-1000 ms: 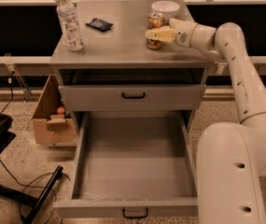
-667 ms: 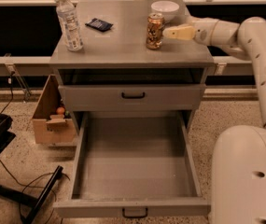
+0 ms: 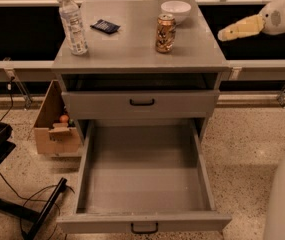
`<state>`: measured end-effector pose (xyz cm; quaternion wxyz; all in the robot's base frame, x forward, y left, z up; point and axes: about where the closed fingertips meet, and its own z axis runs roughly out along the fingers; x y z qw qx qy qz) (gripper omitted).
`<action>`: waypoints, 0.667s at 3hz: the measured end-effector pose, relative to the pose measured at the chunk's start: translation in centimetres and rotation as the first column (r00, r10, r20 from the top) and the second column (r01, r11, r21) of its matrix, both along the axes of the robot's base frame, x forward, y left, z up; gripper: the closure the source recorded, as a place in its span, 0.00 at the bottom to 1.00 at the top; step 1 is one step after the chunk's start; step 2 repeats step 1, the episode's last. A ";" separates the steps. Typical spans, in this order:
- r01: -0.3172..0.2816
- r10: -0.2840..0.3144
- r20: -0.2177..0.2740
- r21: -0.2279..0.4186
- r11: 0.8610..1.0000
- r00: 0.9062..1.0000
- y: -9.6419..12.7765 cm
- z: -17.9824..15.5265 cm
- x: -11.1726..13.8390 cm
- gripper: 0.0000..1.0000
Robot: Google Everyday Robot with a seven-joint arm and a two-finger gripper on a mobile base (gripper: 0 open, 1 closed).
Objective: Pick orange can from middle drawer and place on counter
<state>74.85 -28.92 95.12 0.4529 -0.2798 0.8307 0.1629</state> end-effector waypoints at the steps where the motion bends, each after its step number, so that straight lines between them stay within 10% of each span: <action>1: 0.142 -0.148 -0.065 -0.085 0.986 0.987 0.0 3.1 -2.8 0.00; 2: 0.142 -0.148 -0.065 -0.085 0.986 0.987 0.0 3.1 -2.8 0.00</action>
Offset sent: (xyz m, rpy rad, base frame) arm 0.0000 0.0000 0.0000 0.0000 0.0000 0.0000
